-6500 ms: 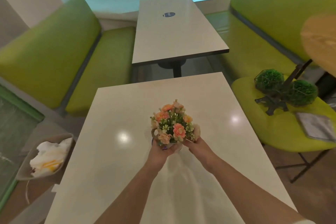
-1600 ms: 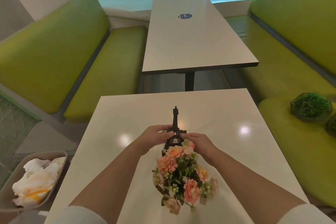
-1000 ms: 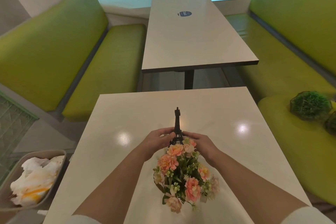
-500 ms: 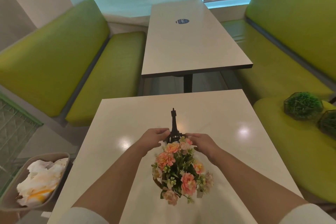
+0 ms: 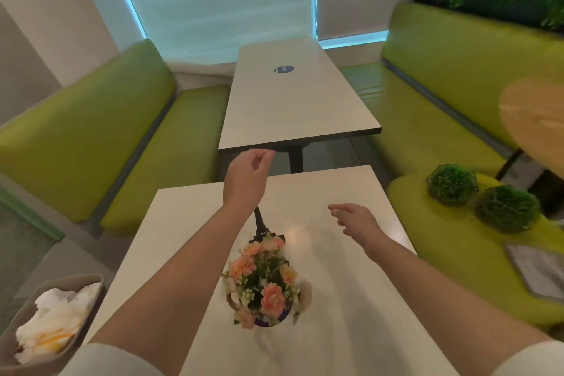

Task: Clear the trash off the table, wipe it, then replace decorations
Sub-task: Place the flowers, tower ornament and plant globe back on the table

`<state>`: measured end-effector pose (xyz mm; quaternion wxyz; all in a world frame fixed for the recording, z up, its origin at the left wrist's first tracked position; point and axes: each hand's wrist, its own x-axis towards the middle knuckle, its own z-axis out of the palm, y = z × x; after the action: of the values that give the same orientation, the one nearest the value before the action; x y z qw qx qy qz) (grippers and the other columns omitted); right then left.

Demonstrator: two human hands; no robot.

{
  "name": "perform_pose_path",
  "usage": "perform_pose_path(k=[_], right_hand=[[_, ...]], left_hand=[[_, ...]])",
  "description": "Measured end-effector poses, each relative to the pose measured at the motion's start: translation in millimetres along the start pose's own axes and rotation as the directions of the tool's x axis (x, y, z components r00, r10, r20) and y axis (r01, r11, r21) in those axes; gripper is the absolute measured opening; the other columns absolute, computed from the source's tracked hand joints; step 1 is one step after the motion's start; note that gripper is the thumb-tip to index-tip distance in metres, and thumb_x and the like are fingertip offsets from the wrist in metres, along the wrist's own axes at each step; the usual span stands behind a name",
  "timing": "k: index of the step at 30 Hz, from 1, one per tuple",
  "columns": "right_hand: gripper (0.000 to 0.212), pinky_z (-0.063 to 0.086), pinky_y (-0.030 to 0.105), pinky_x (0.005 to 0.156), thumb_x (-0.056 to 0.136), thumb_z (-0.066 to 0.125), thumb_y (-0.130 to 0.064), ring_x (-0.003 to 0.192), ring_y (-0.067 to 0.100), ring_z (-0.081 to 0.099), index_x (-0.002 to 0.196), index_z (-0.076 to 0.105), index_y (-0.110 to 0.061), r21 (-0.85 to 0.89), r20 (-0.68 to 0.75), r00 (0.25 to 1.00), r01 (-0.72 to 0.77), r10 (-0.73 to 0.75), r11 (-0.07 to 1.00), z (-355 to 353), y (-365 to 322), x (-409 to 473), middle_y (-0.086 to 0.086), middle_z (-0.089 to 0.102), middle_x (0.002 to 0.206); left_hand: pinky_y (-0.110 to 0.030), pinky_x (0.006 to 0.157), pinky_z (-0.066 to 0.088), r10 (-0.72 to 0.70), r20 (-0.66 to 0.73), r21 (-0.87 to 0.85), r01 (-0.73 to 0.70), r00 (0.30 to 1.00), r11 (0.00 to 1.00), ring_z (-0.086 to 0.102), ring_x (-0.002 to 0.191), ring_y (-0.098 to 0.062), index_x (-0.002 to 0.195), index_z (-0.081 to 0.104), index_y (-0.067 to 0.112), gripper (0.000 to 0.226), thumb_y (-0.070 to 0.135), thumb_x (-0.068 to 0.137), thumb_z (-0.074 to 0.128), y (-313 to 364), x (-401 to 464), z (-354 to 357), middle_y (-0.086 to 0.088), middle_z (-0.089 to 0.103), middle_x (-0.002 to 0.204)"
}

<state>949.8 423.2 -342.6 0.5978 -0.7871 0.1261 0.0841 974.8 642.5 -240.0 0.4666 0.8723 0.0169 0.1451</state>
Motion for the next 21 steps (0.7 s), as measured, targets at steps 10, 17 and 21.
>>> perform_pose_path(k=[10,17,21], right_hand=[[0.022,0.041,0.021,0.066,0.097,0.058,-0.019,0.078,0.009,0.052,0.114,0.067,-0.009,0.031,-0.239,0.971,-0.021,0.028,0.999,-128,26,8,-0.002,0.062,0.093],[0.023,0.047,0.031,0.080,0.095,0.059,-0.020,0.094,0.016,0.057,0.116,0.068,-0.017,-0.060,-0.350,0.933,-0.113,0.085,0.992,-219,62,45,-0.001,0.066,0.108],[0.027,0.044,0.027,0.064,0.096,0.059,-0.018,0.076,0.011,0.054,0.121,0.068,-0.016,-0.096,-0.380,0.920,-0.146,0.099,0.985,-271,71,82,-0.001,0.065,0.102]], left_hand=[[-0.024,0.080,0.048,0.125,0.324,0.048,-0.148,0.938,0.988,0.057,0.090,-0.003,0.105,0.068,0.028,0.022,0.040,0.098,0.052,81,-29,155,0.012,0.065,0.099],[-0.024,0.084,0.042,-0.006,0.474,0.051,-0.020,0.880,0.999,0.058,0.101,-0.010,0.117,0.065,0.019,0.028,0.036,0.099,0.050,94,-32,276,0.004,0.066,0.112],[-0.030,0.093,0.046,-0.121,0.517,0.151,0.048,0.847,0.987,0.058,0.113,-0.018,0.126,0.059,0.017,0.035,0.037,0.100,0.048,97,-24,341,-0.002,0.063,0.123]])
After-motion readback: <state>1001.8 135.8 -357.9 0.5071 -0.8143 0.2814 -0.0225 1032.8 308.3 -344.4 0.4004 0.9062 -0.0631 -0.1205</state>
